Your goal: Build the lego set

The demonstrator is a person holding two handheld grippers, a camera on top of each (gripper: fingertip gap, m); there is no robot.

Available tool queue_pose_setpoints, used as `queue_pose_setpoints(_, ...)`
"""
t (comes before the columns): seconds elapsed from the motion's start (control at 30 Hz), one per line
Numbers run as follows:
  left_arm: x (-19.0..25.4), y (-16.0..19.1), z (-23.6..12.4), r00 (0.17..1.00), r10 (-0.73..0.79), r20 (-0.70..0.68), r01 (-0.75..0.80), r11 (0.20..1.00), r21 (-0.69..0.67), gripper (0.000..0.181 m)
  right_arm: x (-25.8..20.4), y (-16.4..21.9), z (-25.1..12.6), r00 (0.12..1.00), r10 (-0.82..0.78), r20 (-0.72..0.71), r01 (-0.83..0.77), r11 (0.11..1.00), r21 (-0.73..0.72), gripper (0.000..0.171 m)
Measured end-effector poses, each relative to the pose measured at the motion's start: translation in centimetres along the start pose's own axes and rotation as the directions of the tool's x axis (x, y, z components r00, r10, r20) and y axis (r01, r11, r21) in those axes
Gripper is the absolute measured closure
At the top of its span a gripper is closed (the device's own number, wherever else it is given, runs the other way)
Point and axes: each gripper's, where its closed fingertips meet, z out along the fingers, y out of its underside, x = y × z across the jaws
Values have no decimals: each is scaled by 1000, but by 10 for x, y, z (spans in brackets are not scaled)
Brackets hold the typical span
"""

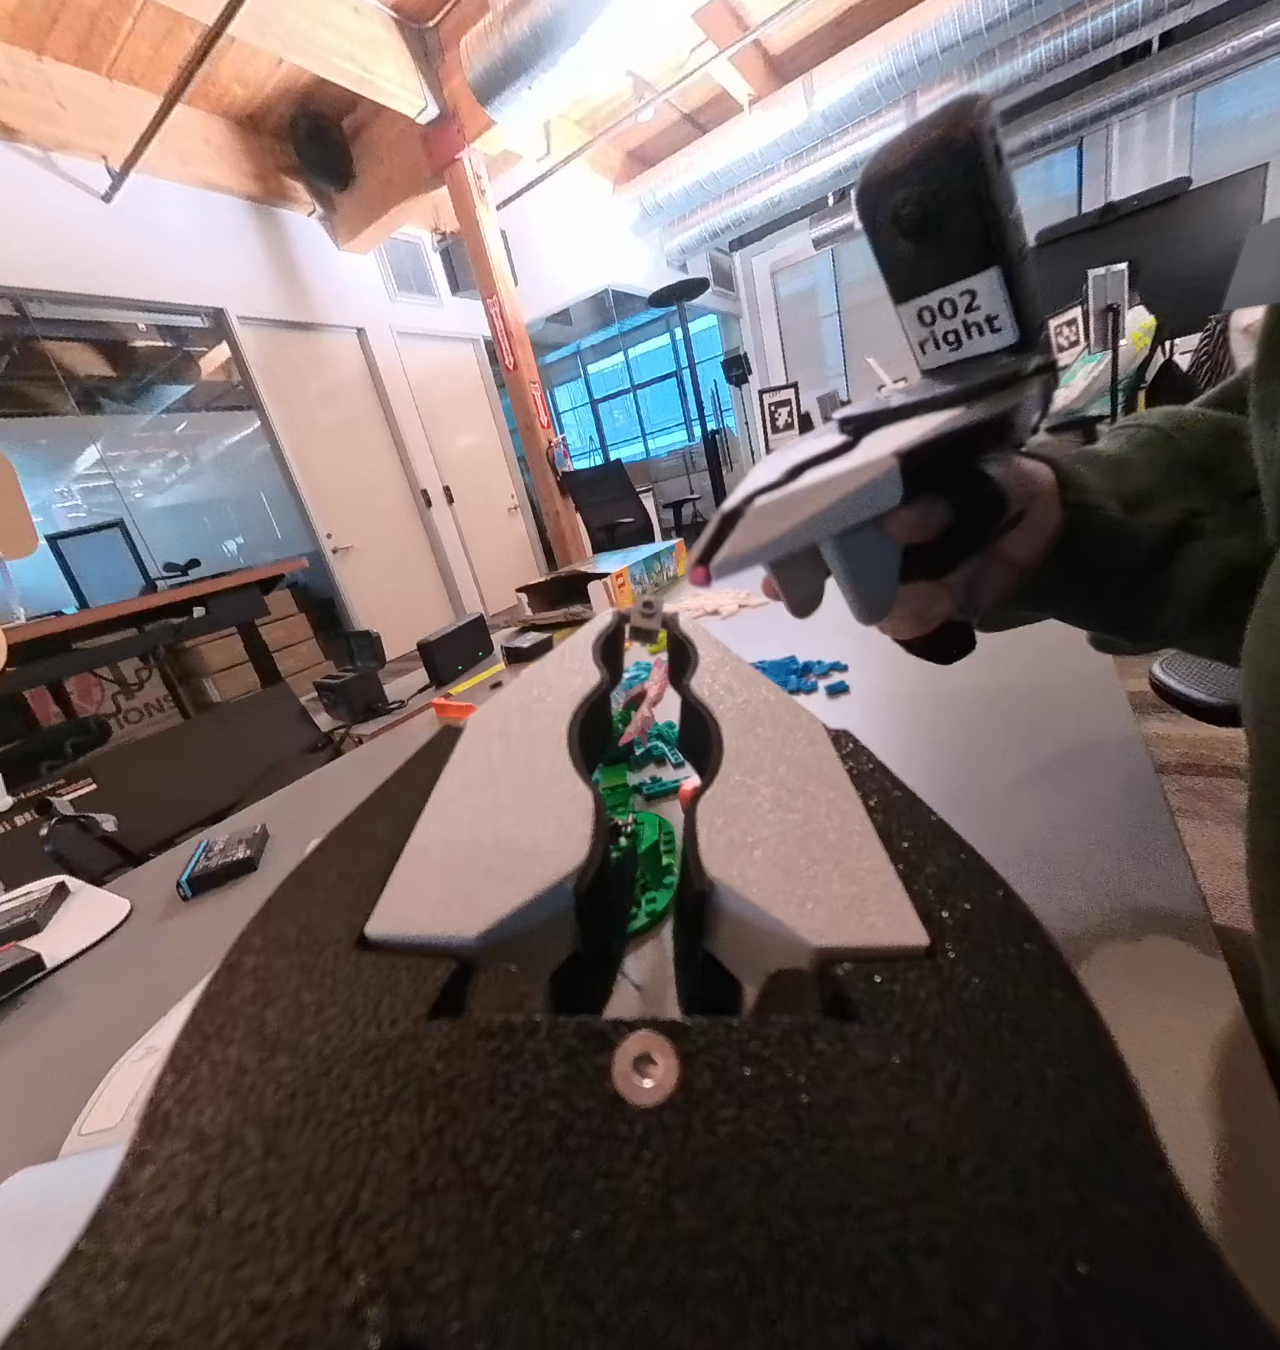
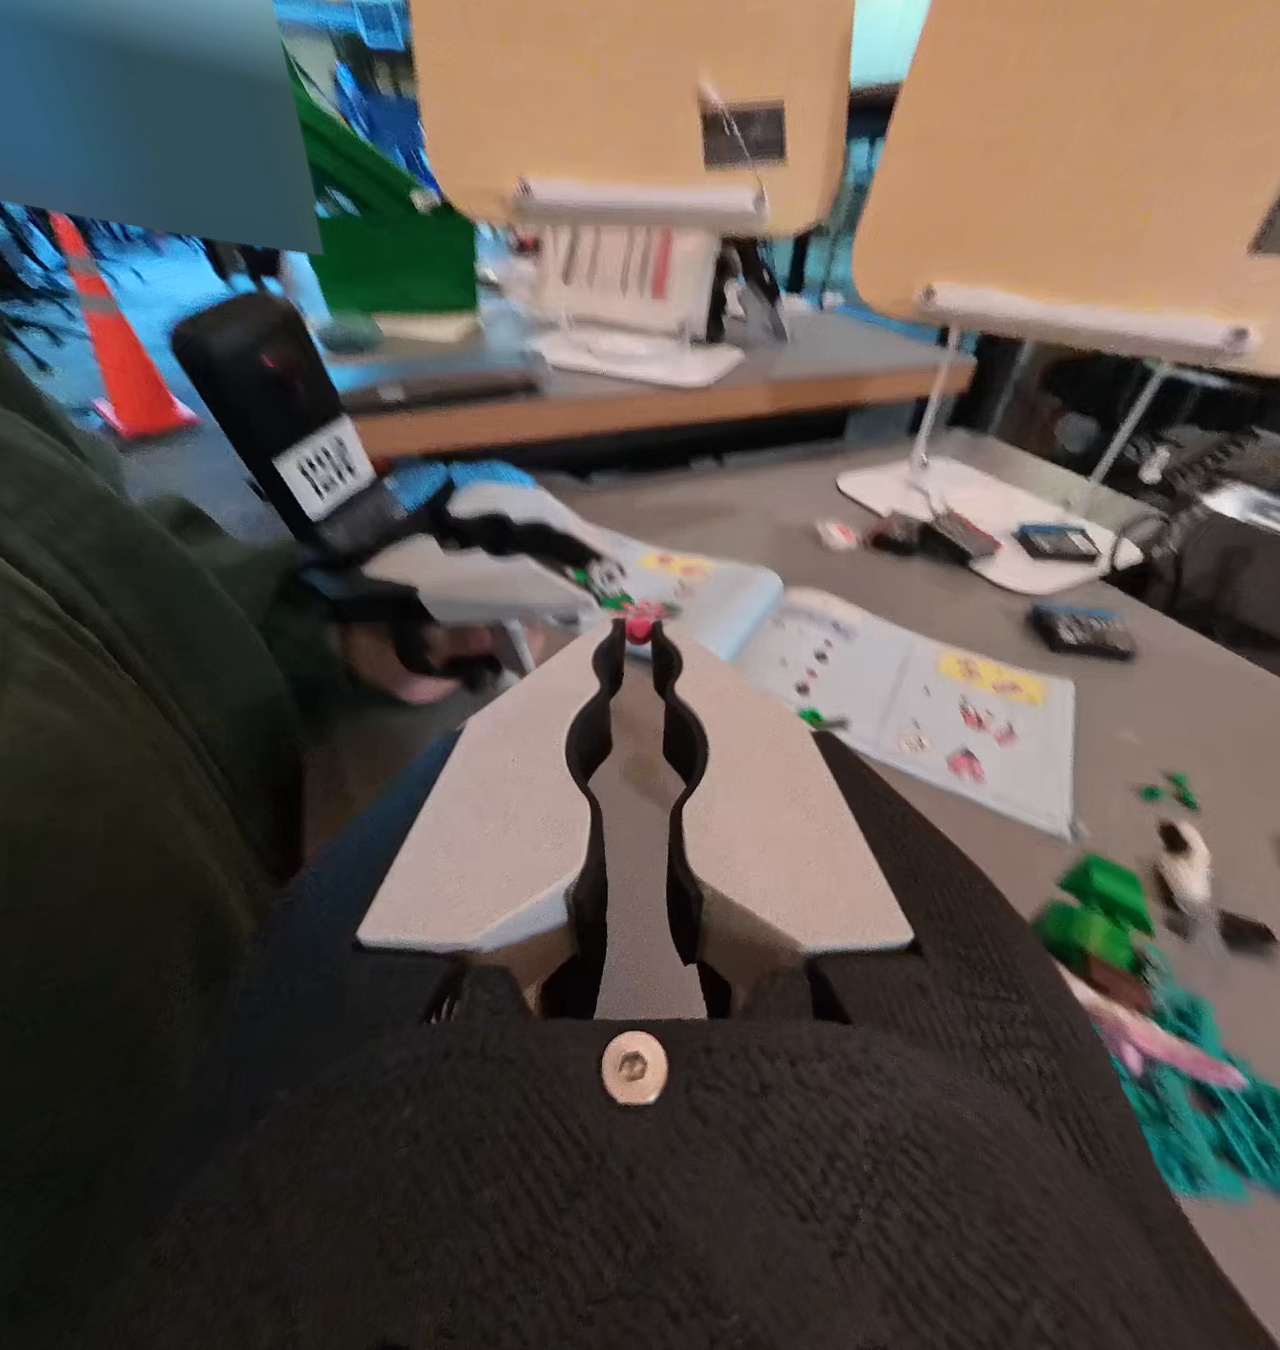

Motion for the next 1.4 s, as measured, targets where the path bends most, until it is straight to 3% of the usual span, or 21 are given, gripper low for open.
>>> queue_pose_setpoints(0.3, 10, -11, -3, 998, -4, -57, 8, 998, 67, 173, -16, -22, 13, 966, 195, 167, -222, 961, 163, 166)
queue_pose_setpoints(0.8, 10, -10, -4, 998, -12, -62, 16, 998, 60, 173, -19, -15, 17, 983, 116, 145, -135, 982, 132, 166)
queue_pose_setpoints(1.17, 12, -3, -3, 997, 50, -57, -50, 999, 10, 174, -18, -6, 16, 990, 62, 126, -67, 997, 35, 167)
queue_pose_setpoints(1.4, 22, 6, 0, 983, 156, -94, -161, 986, -51, 174, -19, 7, 9, 986, -19, 165, 50, 982, -181, 167)
